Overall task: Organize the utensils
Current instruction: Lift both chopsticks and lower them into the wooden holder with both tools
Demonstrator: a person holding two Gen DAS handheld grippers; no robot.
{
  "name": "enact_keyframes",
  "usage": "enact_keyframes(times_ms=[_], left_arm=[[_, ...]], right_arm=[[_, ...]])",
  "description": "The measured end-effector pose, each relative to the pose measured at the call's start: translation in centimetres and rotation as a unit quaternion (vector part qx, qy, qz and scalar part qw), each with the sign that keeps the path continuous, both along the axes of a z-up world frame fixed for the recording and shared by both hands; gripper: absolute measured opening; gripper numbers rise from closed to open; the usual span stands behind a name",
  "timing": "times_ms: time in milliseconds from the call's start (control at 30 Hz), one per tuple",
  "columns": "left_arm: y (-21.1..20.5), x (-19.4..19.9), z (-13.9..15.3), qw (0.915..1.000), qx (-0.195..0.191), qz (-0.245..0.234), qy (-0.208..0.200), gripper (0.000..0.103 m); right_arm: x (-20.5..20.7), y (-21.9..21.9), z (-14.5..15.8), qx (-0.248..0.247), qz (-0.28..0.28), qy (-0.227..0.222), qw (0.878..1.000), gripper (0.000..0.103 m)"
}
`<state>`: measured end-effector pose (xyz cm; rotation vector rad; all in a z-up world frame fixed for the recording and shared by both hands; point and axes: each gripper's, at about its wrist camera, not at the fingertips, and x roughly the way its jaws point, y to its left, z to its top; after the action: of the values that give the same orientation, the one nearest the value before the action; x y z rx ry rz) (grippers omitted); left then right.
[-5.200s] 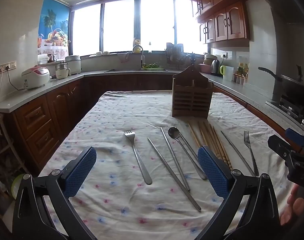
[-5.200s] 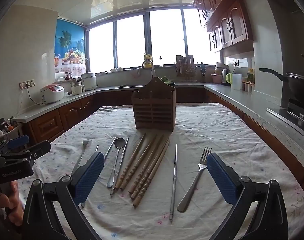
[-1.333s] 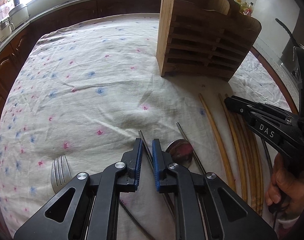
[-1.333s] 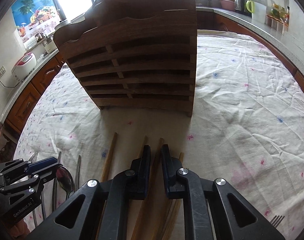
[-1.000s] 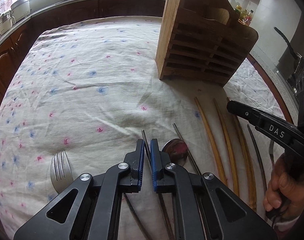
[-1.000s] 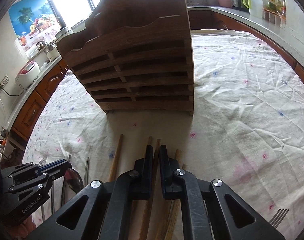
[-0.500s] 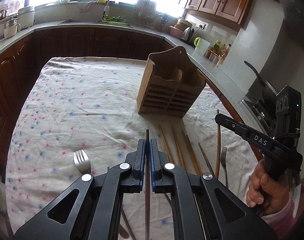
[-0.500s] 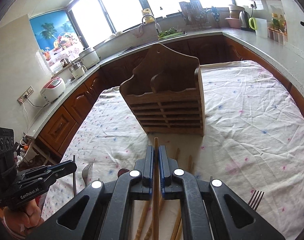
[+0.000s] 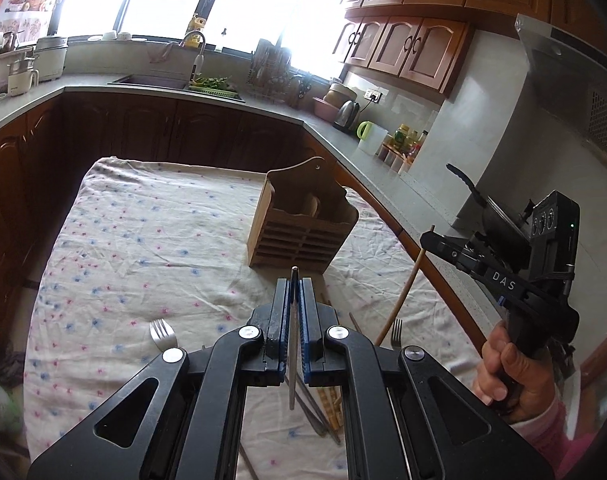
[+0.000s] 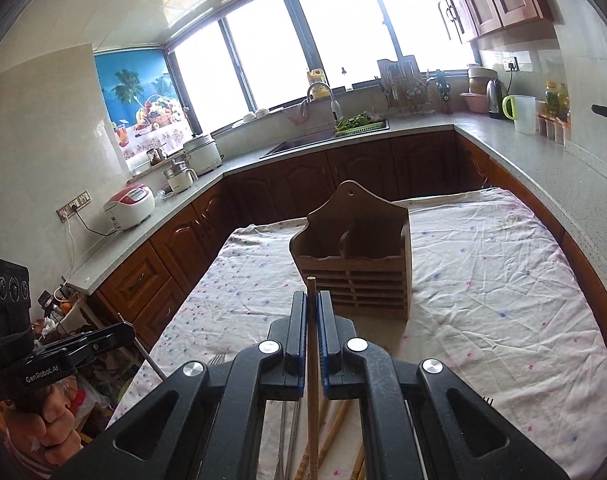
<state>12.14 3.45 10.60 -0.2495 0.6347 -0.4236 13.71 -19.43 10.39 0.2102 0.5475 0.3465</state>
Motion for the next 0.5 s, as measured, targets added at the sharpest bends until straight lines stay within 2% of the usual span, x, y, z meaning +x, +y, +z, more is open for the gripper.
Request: enact_keyframes(times_ms=[500], left_arm=[[0.5, 1.3, 2.8, 0.9987, -0.013, 0.015, -0.046, 0.003]], right_arm=[[1.0, -1.7, 2.3, 0.006, -0.022, -0.036, 0.999, 0.005]])
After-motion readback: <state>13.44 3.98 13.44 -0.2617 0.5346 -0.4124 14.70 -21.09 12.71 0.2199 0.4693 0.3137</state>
